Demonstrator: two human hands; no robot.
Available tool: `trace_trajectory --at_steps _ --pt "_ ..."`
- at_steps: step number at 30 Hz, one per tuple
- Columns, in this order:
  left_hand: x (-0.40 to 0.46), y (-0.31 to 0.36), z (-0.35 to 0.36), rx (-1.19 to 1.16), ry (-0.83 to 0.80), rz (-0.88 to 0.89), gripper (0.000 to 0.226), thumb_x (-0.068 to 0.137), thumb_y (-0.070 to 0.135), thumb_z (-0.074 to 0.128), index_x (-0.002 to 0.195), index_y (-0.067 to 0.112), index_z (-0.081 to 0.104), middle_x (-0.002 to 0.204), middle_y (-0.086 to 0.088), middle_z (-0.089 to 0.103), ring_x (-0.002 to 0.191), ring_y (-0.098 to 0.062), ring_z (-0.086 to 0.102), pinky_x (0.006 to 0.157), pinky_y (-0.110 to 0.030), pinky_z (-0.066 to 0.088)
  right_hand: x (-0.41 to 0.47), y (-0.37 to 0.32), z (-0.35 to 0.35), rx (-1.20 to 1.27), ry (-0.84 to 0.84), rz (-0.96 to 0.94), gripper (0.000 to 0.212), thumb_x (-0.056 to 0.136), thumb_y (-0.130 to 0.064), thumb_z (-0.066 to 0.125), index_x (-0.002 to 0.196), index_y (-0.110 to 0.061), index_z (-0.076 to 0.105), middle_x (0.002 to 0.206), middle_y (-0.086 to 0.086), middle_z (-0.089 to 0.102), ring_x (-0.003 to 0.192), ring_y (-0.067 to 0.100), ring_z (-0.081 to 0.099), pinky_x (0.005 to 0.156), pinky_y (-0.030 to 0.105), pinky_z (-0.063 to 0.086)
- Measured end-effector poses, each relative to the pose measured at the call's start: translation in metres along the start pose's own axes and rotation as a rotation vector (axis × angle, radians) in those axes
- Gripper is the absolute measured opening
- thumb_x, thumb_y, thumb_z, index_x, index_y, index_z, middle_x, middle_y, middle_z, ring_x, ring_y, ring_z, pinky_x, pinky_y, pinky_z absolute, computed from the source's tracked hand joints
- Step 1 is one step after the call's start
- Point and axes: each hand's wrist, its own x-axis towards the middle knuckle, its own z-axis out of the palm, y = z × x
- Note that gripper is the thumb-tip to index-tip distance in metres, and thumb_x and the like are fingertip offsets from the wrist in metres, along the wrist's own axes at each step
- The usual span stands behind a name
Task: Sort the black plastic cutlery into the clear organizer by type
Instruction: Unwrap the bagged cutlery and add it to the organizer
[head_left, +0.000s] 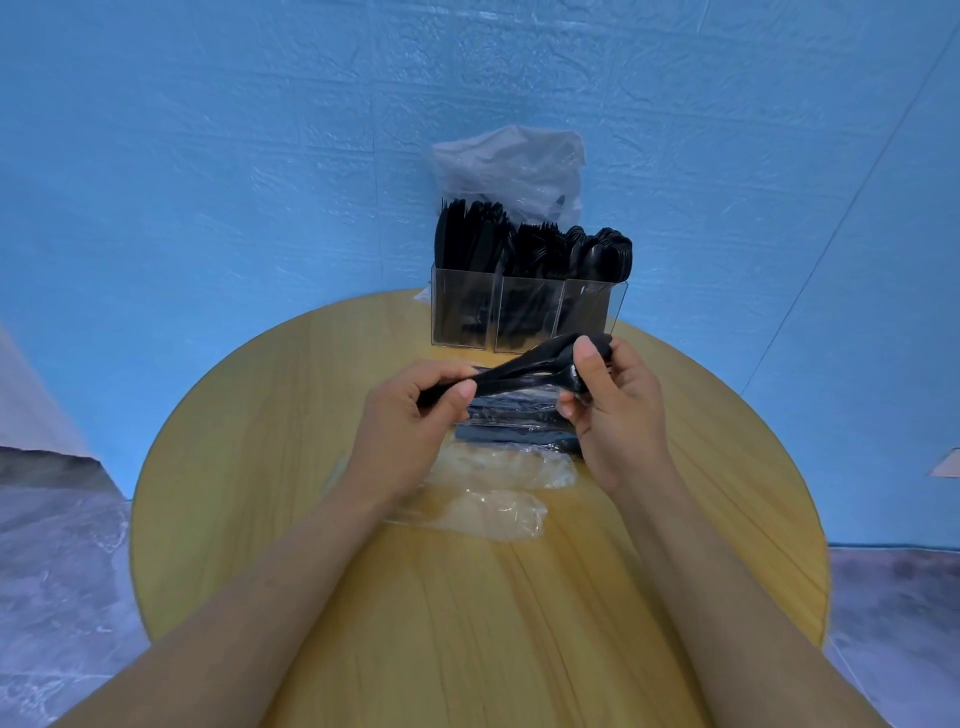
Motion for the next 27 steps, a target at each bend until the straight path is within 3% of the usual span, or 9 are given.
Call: trace_trajectory --at_steps 4,7,10,12,17,21,24,27 --pt "0.002 0.0 -0.003 0.181 -0.231 -0.092 0.014 0.093 0.019 0.056 0.095 0.03 0.065 0.067 0.016 0.056 0.058 0.006 0.049 0.056 -0.007 0.037 0.001 0.002 0.0 -0.044 -0.02 -0.018 0.014 0.095 -0.014 0.052 0.082 -0.012 0.053 0.079 0.011 0.054 0.061 0.011 0.045 0.046 0.017 0.036" --pt "0.006 0.009 -0.003 0.291 -0.341 -0.049 0.013 0.096 0.027 0.049 0.097 0.027 0.063 0.064 0.011 0.053 0.053 0.004 0.045 0.052 -0.01 0.035 0.0 0.002 0.0 -0.034 -0.033 -0.019 0.015 0.096 -0.013 0.051 0.08 -0.012 0.051 0.084 0.015 0.053 0.059 0.009 0.047 0.045 0.017 0.035" --pt "0.014 0.017 -0.002 0.37 -0.405 -0.024 0.031 0.099 0.035 0.039 0.078 0.021 0.057 0.065 0.005 0.054 0.051 0.0 0.043 0.051 -0.014 0.033 0.002 0.002 0.001 -0.029 -0.035 -0.011 0.015 0.096 -0.012 0.051 0.081 -0.012 0.053 0.08 0.011 0.054 0.055 0.007 0.047 0.044 0.016 0.035" --pt "0.02 0.017 0.0 0.398 -0.388 -0.052 0.04 0.1 0.037 0.035 0.072 0.016 0.054 0.063 0.007 0.052 0.051 -0.001 0.042 0.051 -0.013 0.033 0.006 0.0 0.002 -0.055 -0.021 -0.013 0.015 0.095 -0.012 0.053 0.08 -0.013 0.055 0.073 0.005 0.055 0.056 0.008 0.046 0.045 0.017 0.036" --pt "0.043 0.018 0.0 0.264 -0.309 -0.128 0.044 0.1 0.033 0.038 0.092 -0.003 0.063 0.065 0.004 0.05 0.047 0.0 0.039 0.048 -0.01 0.032 0.029 -0.021 0.012 -0.217 -0.013 -0.013 0.017 0.094 -0.019 0.055 0.077 -0.019 0.058 0.061 -0.011 0.056 0.057 0.003 0.05 0.056 0.02 0.041" --pt "0.064 0.023 -0.004 0.213 -0.264 -0.121 0.037 0.1 0.03 0.041 0.087 0.007 0.066 0.063 0.008 0.05 0.045 0.002 0.039 0.048 -0.01 0.031 0.057 -0.042 0.023 -0.255 -0.058 -0.031 0.039 0.098 -0.022 0.05 0.061 -0.022 0.065 0.062 -0.006 0.061 0.058 0.006 0.054 0.06 0.021 0.044" --pt "0.079 0.023 -0.009 0.191 -0.263 -0.132 0.034 0.099 0.031 0.042 0.086 0.011 0.066 0.065 0.007 0.051 0.046 0.001 0.038 0.051 -0.013 0.03 0.077 -0.048 0.032 -0.255 -0.064 -0.053 0.032 0.097 -0.019 0.052 0.068 -0.016 0.066 0.07 0.002 0.063 0.065 0.013 0.056 0.069 0.028 0.045" --pt "0.089 0.022 -0.01 0.177 -0.254 -0.126 0.031 0.1 0.027 0.042 0.076 0.017 0.058 0.062 0.008 0.05 0.043 0.002 0.037 0.046 -0.009 0.03 0.096 -0.049 0.04 -0.24 -0.04 -0.073 0.025 0.095 -0.016 0.055 0.073 -0.013 0.068 0.068 -0.001 0.067 0.068 0.015 0.059 0.075 0.032 0.049"
